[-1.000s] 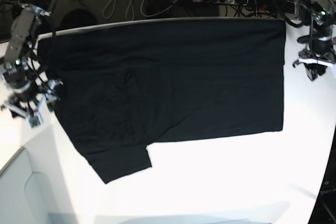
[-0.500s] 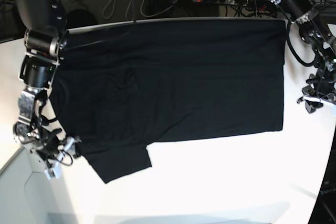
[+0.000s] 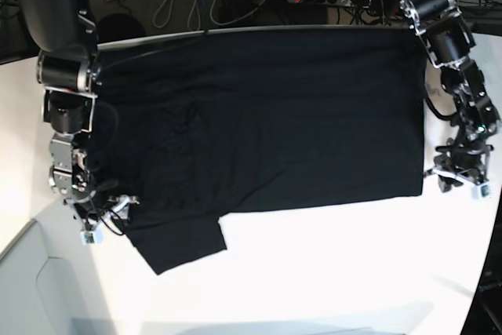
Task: Fold the T-shirt properly
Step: 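Release the shoulder edge and move both grippers toward the hem, then grasp the hem corners of the shirt with both grippers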
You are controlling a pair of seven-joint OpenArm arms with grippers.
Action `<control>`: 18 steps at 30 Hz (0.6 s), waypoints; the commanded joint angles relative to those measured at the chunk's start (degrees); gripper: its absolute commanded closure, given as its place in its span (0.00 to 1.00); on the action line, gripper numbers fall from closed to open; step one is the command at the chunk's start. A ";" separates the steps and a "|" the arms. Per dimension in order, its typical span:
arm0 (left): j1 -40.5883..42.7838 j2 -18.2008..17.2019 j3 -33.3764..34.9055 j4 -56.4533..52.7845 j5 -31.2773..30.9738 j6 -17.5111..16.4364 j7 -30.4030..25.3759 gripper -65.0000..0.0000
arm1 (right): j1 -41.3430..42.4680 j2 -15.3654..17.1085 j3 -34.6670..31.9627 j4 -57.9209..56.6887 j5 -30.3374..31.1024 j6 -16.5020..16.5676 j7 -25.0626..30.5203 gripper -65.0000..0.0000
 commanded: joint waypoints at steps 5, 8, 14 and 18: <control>-4.58 -1.35 2.29 -6.73 0.72 -0.01 -4.62 0.70 | 0.71 0.29 0.04 0.01 0.18 -0.84 1.22 0.39; -6.25 -1.43 2.29 -11.66 0.72 -0.01 -6.29 0.70 | 0.09 -0.41 -0.14 0.01 0.09 -0.84 1.13 0.39; -7.22 -0.99 2.29 -13.68 0.72 -0.10 -6.73 0.70 | -1.49 -0.68 -0.14 0.01 0.09 -0.76 1.13 0.39; -7.31 -0.91 3.35 -13.68 0.72 -0.10 -6.82 0.70 | -1.58 -0.68 -0.23 0.01 0.09 -0.67 0.78 0.39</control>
